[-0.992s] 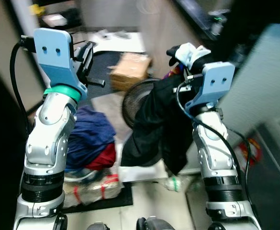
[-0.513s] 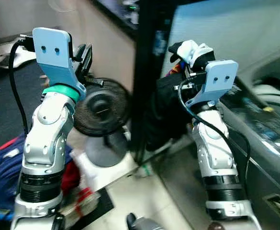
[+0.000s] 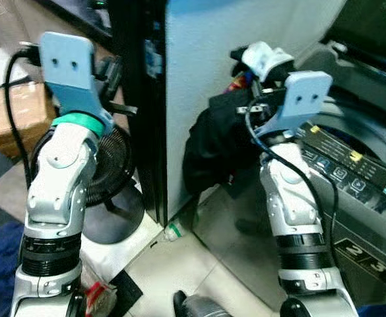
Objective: Clothes washing
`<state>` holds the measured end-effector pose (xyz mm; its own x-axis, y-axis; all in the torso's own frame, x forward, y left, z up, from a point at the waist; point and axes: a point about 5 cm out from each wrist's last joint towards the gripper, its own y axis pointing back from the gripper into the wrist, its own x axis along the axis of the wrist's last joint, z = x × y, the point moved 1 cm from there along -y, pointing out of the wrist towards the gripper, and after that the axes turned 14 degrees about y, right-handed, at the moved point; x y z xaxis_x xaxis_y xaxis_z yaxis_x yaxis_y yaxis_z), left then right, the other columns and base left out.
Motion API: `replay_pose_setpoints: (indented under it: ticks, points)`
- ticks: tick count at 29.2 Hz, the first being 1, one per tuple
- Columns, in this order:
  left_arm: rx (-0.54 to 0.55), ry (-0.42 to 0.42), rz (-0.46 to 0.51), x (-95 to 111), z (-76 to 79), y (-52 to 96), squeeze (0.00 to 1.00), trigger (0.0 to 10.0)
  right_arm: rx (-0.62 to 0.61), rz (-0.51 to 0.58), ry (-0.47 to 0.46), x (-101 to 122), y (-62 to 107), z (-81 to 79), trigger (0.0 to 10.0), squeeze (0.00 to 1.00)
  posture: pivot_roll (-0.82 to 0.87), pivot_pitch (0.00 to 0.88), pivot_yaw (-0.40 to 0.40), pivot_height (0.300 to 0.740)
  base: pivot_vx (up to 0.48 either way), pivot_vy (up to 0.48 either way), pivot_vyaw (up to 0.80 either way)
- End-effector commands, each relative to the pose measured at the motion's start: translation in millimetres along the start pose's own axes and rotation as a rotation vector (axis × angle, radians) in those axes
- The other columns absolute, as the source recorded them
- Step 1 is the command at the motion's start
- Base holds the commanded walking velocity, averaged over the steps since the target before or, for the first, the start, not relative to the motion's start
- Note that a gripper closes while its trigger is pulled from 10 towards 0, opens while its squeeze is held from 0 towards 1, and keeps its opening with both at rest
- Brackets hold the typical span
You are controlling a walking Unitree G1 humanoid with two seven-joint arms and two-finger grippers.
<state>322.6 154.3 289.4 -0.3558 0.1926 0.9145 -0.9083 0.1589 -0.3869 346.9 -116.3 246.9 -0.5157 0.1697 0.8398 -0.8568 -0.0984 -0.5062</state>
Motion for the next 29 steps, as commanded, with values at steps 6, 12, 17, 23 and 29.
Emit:
replay_pose_setpoints:
  ticks: [6, 12, 17, 23, 29]
  points:
    - [-0.005, -0.014, -0.003, 0, 0.0, 0.4, 0.0, 10.0, -0.024, 0.056, -0.041, 15, -7.8, 2.6, 10.0, 0.0, 0.05, 0.0, 0.019, 0.74, 0.0, 0.0, -0.79]
    - [-0.005, -0.014, -0.002, 0, 0.1, 0.7, 0.0, 10.0, -0.033, 0.128, -0.066, 35, -17.8, 5.3, 10.0, 0.0, 0.05, 0.0, 0.021, 0.74, 0.0, 0.0, -0.79]
    - [-0.004, -0.024, 0.003, 1, 0.8, 0.7, 0.0, 10.0, -0.032, 0.195, -0.096, 54, -25.5, 5.1, 10.0, 0.0, 0.06, 0.0, 0.022, 0.74, 0.0, 0.0, -0.79]
    - [-0.003, -0.029, 0.005, 2, 1.0, 0.6, 0.0, 10.0, -0.035, 0.24, -0.124, 67, -30.0, 5.3, 10.0, 0.0, 0.06, 0.0, 0.022, 0.74, 0.0, 0.0, -0.79]
    - [0.015, -0.048, 0.031, 5, -1.0, 0.7, 0.0, 10.0, -0.036, 0.283, -0.195, 79, -32.5, 4.4, 10.0, 0.0, 0.06, 0.0, 0.02, 0.74, 0.0, 0.0, -0.79]
